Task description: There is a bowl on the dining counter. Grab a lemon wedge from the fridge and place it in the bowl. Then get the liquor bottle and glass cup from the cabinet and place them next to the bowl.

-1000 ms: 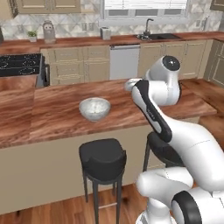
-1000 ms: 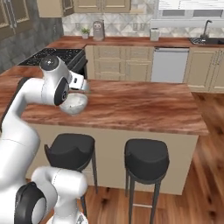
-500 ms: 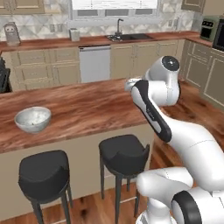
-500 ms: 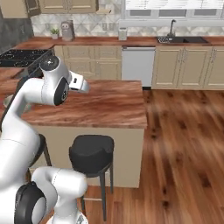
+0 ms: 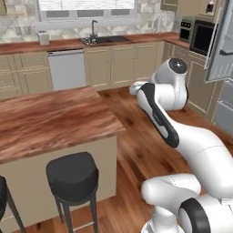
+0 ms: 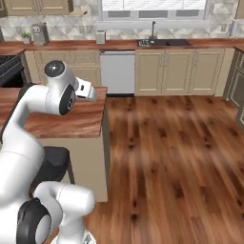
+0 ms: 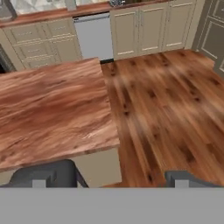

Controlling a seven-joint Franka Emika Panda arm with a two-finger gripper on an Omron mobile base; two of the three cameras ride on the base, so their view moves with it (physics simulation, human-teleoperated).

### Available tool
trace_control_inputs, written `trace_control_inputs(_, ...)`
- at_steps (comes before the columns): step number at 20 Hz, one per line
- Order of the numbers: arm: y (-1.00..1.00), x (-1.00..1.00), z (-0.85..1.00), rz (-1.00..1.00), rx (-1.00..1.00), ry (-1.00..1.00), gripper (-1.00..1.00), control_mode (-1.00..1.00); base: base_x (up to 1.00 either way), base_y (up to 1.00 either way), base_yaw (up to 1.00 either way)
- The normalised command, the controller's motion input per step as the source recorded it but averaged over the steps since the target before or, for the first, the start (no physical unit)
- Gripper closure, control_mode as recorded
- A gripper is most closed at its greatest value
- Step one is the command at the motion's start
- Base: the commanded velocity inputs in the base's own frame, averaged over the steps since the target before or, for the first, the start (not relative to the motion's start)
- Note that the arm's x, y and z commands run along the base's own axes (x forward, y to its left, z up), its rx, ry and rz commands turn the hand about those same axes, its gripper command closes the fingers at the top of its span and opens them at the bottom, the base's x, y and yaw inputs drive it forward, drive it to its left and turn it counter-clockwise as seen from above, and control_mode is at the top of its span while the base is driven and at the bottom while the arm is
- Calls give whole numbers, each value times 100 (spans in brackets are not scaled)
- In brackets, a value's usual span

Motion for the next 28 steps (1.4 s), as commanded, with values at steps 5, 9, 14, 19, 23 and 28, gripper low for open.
trace_control_inputs(5, 0, 0, 0, 0, 0, 0, -100, 100, 0, -89, -17)
trace_control_inputs(9, 0, 0, 0, 0, 0, 0, -100, 100, 4, -84, -15)
trace_control_inputs(14, 0, 0, 0, 0, 0, 0, -100, 100, 95, -29, -10)
trace_control_inputs(19, 0, 0, 0, 0, 0, 0, -100, 100, 100, -17, -3)
trace_control_inputs(23, 0, 0, 0, 0, 0, 0, -100, 100, 100, -19, 0)
trace_control_inputs(28, 0, 0, 0, 0, 0, 0, -100, 100, 100, -7, 0)
